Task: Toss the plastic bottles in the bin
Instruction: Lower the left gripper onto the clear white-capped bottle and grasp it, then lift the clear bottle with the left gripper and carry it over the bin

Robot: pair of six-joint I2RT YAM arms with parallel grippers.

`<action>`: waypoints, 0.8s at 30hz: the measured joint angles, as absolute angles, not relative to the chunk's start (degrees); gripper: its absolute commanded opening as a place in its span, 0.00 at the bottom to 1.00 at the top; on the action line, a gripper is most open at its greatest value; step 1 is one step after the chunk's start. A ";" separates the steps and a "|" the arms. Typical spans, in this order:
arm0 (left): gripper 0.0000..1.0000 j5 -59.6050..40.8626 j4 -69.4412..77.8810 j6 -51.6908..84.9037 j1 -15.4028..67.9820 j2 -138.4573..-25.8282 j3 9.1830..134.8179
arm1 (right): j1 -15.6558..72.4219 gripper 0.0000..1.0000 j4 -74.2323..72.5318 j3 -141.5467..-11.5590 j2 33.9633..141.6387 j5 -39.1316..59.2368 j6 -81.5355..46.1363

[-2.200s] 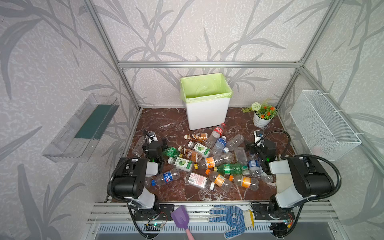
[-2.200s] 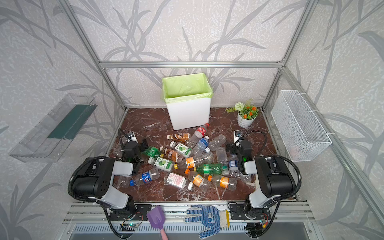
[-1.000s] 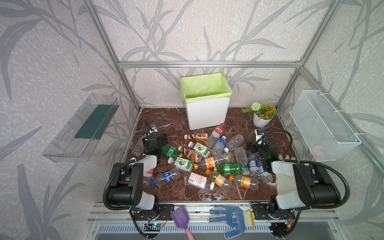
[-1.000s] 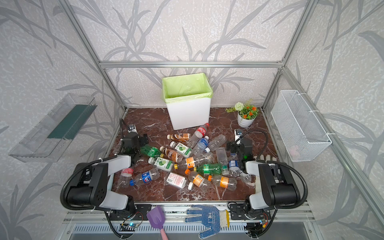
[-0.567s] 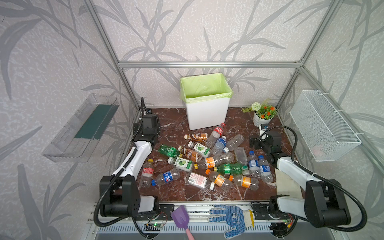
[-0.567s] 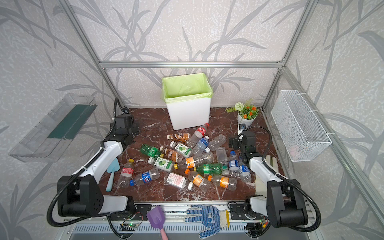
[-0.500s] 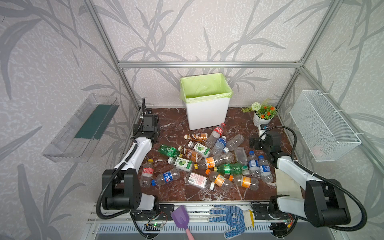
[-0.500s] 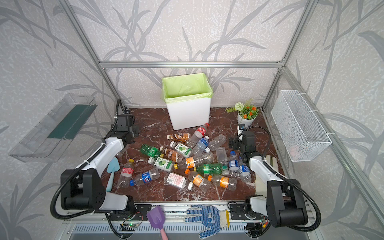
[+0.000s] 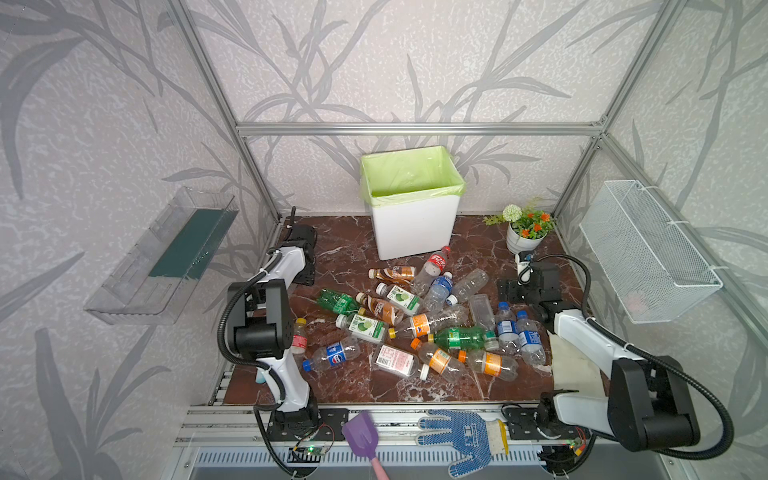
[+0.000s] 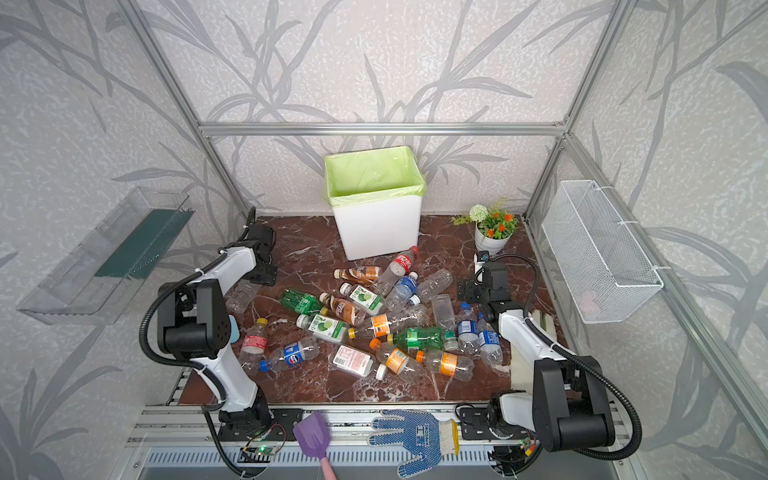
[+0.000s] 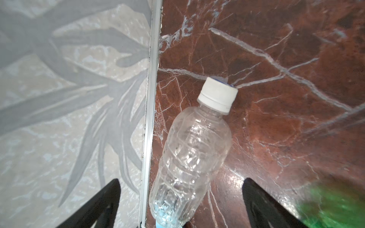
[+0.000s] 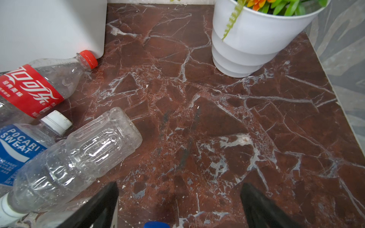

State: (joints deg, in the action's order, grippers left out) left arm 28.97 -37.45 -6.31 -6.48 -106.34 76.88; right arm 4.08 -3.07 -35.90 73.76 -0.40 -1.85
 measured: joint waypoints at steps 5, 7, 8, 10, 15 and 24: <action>0.90 28.10 -40.36 -5.58 -7.73 -110.83 79.20 | 4.08 0.97 -2.31 -35.90 73.82 -0.40 -1.87; 0.89 27.81 -41.23 -5.48 -8.12 -112.44 79.92 | 4.08 0.97 -2.11 -35.90 73.82 -0.43 -1.87; 0.88 27.59 -41.80 -5.43 -8.34 -113.16 80.31 | 4.08 0.97 -2.07 -35.90 73.84 -0.43 -1.87; 0.86 27.09 -42.30 -5.37 -8.73 -114.50 80.93 | 4.08 0.97 -1.91 -35.90 73.84 -0.43 -1.87; 0.70 25.34 -43.42 -5.28 -10.00 -117.08 82.72 | 4.08 0.97 -1.61 -35.92 73.84 -0.40 -1.85; 0.40 20.88 -44.40 -5.34 -10.61 -117.91 85.08 | 4.08 0.97 -1.23 -35.92 73.76 -0.56 -1.83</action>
State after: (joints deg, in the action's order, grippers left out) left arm 20.88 -44.40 -5.34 -10.61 -117.91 85.08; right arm 4.08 -1.23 -35.92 73.76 -0.56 -1.83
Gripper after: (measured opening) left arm 0.531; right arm 0.967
